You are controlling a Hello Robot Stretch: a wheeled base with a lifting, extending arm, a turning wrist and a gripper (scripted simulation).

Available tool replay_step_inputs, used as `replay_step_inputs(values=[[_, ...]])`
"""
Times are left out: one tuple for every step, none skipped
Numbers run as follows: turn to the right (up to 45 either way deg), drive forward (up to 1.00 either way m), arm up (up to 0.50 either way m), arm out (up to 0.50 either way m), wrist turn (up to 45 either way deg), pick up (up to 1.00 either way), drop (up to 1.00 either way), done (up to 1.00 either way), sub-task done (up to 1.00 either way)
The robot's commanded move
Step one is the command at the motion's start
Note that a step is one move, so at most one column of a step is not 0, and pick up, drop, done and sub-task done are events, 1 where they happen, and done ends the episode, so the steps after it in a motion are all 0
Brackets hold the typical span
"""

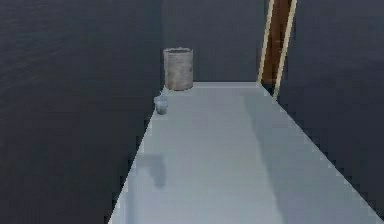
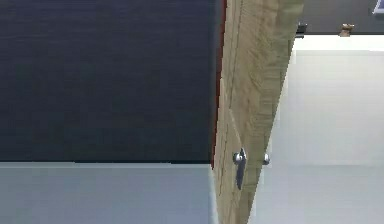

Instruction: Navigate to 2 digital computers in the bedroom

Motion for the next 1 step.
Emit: replay_step_inputs(values=[[15.0,0.0,0.0,0.0,0.0,0.0,0.0,0.0,0.0]])
